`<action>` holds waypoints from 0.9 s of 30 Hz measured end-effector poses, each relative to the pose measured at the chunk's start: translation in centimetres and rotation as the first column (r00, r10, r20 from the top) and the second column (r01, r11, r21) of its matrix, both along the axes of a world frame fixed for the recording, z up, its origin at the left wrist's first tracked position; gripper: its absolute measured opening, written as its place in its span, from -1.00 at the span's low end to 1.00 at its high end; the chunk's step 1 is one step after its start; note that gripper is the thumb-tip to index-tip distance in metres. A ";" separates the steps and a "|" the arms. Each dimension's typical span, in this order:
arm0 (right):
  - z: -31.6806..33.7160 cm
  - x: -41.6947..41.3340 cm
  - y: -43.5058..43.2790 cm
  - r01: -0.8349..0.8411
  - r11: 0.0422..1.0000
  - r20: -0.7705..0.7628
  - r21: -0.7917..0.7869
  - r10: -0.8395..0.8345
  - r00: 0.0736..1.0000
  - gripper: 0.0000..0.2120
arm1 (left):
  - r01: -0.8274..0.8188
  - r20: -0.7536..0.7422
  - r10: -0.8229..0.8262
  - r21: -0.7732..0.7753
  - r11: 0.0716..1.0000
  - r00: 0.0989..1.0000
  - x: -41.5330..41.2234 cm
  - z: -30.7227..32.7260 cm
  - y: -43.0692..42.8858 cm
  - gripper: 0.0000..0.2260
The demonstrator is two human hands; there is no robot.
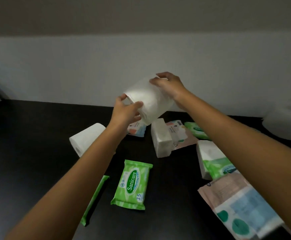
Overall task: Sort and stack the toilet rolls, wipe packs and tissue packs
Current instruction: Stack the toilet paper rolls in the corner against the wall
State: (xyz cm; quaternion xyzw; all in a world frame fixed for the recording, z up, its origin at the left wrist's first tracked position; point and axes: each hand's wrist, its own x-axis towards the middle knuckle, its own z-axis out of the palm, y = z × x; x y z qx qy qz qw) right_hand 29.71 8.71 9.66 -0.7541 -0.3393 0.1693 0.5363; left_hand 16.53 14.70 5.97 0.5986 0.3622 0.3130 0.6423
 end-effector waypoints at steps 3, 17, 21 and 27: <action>1.4 1.8 -3.4 0.030 0.999 0.021 0.021 -0.030 0.999 -0.57 | 0.084 0.054 -0.080 -0.068 0.994 0.995 2.6 1.3 -1.4 -0.47; 3.1 12.0 -25.3 0.356 0.933 0.160 -0.042 -0.346 0.925 -0.46 | 0.592 -0.050 -0.607 -0.165 0.788 0.793 18.0 1.6 -17.8 -0.75; 2.6 15.1 -31.9 0.409 0.902 0.303 -0.138 -0.354 0.885 -0.42 | 0.670 -0.216 -0.670 -0.084 0.737 0.710 22.4 0.0 -22.7 -0.47; 1.3 18.7 -39.4 0.357 0.904 0.379 -0.234 -0.253 0.890 -0.45 | 0.713 -0.270 -0.662 0.334 0.617 0.699 27.6 -0.8 -30.4 0.01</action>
